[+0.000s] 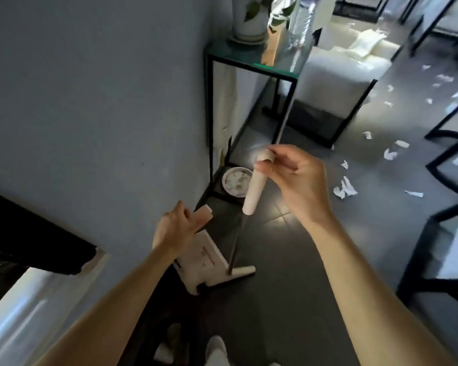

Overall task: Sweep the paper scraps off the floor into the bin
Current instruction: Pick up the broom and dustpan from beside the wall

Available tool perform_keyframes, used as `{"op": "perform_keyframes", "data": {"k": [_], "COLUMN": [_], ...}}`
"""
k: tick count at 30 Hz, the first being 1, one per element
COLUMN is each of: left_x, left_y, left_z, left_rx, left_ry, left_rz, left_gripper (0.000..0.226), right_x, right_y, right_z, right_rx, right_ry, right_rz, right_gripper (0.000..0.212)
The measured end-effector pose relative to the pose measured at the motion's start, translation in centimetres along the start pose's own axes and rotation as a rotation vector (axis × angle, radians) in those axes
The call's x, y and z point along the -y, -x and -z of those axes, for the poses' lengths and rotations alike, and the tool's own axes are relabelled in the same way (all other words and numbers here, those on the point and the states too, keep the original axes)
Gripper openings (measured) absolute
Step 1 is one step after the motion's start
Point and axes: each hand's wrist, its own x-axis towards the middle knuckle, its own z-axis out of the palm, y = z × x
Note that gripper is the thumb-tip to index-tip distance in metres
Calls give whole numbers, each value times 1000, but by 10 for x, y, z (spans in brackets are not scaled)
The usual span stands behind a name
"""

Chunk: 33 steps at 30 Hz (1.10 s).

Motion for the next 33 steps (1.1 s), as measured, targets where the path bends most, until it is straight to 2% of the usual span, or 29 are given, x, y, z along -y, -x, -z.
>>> {"op": "perform_keyframes", "data": {"k": [3,8,12,15,17,21,27,29,33], "left_x": [-19,-32,-52,-60,-63,-68,-77,-82,-95], "left_y": [13,47,81,107,121,144,168,171,169], "left_z": [-16,-47,-73,-96,-111,-143,-189,-196,-200], "left_rx": [-33,132,264,412,411,360,390,380,378], "left_ry": [80,208,140,150,93,73,56,60,61], "left_rz": [5,-16,-153,-208,-219,-231,-302,-319,-314], "left_gripper": [47,41,62,81,90,87,82,81,79], "right_x": [13,30,17,-9,-21,-31,-42,-42,-23], "right_y": [8,32,68,101,124,149,178,186,192], "right_z": [34,94,133,155,169,201,248,262,286], "right_rx": [-172,-441,-425,-383,-382,-343,-247,-294,-518], "right_ry": [83,270,477,580,628,726,765,790,814], "right_rz": [60,136,45,-60,-155,-237,-433,-466,-438], "right_gripper": [24,30,29,20,23,27,23,20,19]}}
